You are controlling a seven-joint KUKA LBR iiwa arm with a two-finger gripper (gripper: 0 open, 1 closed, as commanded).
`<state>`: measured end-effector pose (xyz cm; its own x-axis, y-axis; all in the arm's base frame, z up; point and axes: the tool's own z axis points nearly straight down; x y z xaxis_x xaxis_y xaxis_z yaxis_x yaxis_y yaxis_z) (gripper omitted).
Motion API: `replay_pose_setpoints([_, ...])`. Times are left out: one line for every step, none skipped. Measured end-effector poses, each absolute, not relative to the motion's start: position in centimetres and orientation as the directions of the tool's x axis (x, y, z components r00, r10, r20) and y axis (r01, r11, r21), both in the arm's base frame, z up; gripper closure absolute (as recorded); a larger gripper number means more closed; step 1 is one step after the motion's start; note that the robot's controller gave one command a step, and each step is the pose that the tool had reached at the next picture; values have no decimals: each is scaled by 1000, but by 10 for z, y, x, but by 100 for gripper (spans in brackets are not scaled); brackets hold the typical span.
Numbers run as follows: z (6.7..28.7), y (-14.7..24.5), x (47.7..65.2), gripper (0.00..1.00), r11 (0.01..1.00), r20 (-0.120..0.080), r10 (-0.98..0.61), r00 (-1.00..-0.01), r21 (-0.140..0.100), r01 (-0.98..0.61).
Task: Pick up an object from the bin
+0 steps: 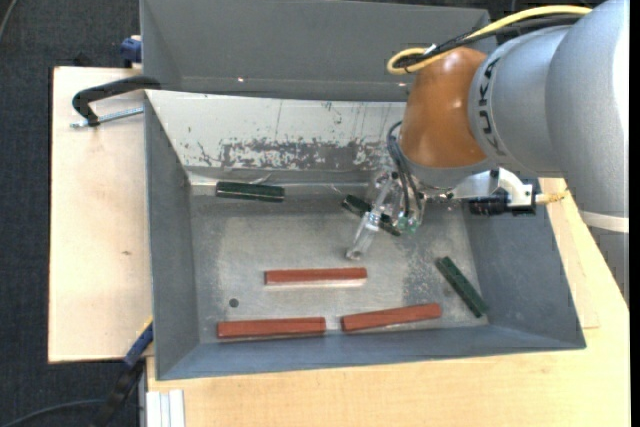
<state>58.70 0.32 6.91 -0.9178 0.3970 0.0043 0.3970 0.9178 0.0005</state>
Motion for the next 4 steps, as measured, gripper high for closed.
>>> replay_pose_setpoints([102, 2, 581, 0, 861, -5, 509, -861, 4, 509])
replay_pose_setpoints([106, 12, 582, 0, 698, -2, 716, -698, 4, 716])
replay_pose_setpoints([69, 4, 581, 0, 619, 3, 785, -619, -1, 785])
replay_pose_setpoints([70, 5, 582, 0, 621, 1, 784, -621, 0, 784])
